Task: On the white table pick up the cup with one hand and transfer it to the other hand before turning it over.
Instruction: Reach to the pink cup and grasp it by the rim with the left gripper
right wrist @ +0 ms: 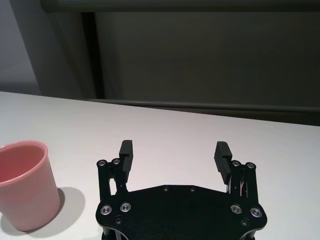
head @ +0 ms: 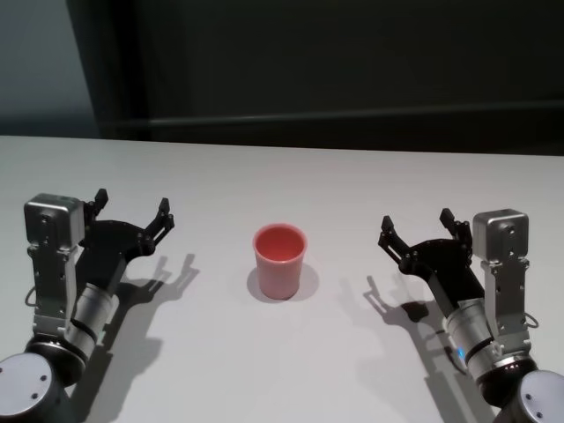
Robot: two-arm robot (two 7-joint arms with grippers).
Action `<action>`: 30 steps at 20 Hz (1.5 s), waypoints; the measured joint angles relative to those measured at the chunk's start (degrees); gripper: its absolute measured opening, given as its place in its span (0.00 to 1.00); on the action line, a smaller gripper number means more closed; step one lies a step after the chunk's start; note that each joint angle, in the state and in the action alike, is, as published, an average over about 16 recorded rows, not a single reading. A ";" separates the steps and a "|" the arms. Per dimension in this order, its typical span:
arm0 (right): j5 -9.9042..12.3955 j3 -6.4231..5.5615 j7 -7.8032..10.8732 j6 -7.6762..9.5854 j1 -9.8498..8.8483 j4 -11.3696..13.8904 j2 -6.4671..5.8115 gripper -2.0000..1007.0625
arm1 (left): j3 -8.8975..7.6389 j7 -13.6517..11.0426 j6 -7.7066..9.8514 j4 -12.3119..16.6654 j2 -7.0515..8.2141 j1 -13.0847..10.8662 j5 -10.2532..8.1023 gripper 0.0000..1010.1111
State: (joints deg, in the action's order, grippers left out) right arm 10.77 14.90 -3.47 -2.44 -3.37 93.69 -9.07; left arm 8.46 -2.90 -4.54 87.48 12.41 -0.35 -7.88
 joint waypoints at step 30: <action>0.00 0.00 0.00 0.00 0.00 0.00 0.00 1.00 | 0.00 0.00 0.00 0.00 0.00 0.00 0.00 0.99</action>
State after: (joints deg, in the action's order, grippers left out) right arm 10.77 14.90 -3.47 -2.44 -3.37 93.69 -9.07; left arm 8.46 -2.90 -4.54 87.48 12.41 -0.35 -7.88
